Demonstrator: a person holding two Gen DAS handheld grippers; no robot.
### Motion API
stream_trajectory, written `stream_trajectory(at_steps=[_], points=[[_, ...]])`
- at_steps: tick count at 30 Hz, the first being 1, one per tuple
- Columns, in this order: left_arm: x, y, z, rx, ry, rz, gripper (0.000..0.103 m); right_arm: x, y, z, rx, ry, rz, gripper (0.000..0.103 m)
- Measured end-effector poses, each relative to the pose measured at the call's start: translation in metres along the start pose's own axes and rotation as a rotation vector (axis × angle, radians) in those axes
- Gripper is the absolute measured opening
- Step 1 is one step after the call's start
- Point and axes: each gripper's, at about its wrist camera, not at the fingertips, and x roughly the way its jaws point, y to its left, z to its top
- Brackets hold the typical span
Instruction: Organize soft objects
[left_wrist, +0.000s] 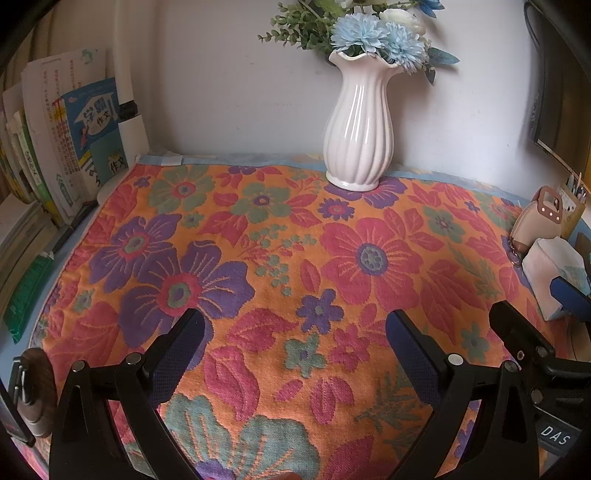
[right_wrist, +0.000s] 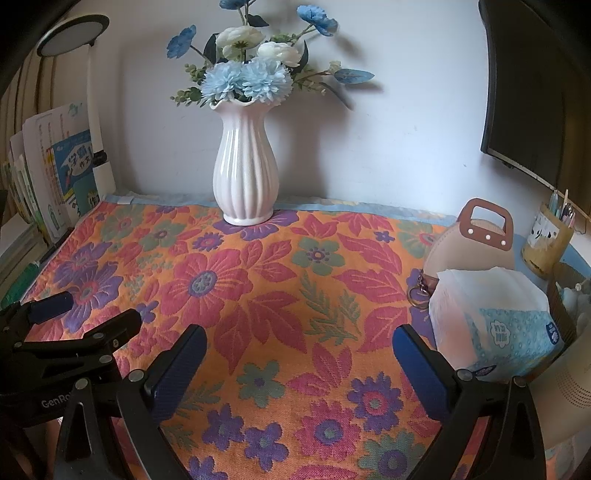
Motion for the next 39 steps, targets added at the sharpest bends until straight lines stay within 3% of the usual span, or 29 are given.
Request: stream_trajectory(at_steps=[39], points=[[0.0016,0.0002,0.0004,0.021,0.003,-0.009,0.098,-0.0005,0.0014,0.0002,-0.002,0.002,-0.001,0.101]])
